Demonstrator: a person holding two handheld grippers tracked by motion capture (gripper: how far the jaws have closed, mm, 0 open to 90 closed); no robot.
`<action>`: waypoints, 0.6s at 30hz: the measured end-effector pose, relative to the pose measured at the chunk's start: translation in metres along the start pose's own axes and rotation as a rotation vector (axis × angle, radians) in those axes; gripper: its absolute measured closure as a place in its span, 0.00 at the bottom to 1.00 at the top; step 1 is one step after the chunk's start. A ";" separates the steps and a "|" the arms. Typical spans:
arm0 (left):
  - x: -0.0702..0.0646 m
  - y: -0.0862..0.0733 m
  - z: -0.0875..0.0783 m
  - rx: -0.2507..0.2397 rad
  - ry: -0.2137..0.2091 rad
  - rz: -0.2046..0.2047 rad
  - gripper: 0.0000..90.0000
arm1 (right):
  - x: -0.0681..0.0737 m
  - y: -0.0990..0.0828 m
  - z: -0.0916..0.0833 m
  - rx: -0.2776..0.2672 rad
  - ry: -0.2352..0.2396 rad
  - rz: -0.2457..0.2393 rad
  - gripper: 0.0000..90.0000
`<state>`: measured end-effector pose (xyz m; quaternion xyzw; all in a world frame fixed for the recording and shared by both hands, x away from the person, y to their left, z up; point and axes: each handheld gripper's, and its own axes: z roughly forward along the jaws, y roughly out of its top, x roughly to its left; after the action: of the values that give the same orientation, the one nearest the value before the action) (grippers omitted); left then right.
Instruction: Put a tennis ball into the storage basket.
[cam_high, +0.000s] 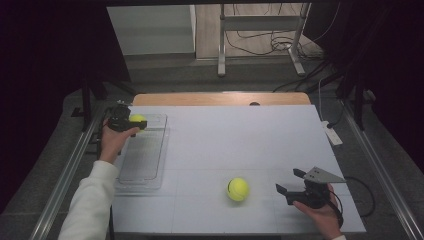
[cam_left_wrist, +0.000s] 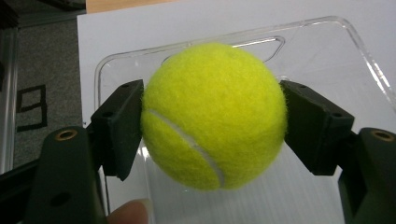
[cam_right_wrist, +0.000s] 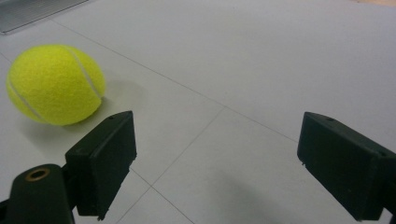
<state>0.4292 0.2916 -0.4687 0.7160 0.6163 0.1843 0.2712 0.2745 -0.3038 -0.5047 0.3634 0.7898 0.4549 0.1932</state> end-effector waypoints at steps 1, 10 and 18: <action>0.000 0.000 0.001 0.003 -0.001 0.001 0.30 | 0.000 0.000 0.000 0.000 0.000 0.000 0.13; 0.002 -0.002 0.006 0.026 0.005 0.006 0.30 | 0.000 0.000 0.000 0.000 0.000 0.000 0.13; 0.002 -0.006 0.013 0.056 0.007 0.015 0.30 | 0.000 0.000 0.000 0.001 0.000 -0.001 0.13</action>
<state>0.4327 0.2918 -0.4823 0.7274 0.6167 0.1713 0.2474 0.2746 -0.3041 -0.5050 0.3629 0.7903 0.4544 0.1931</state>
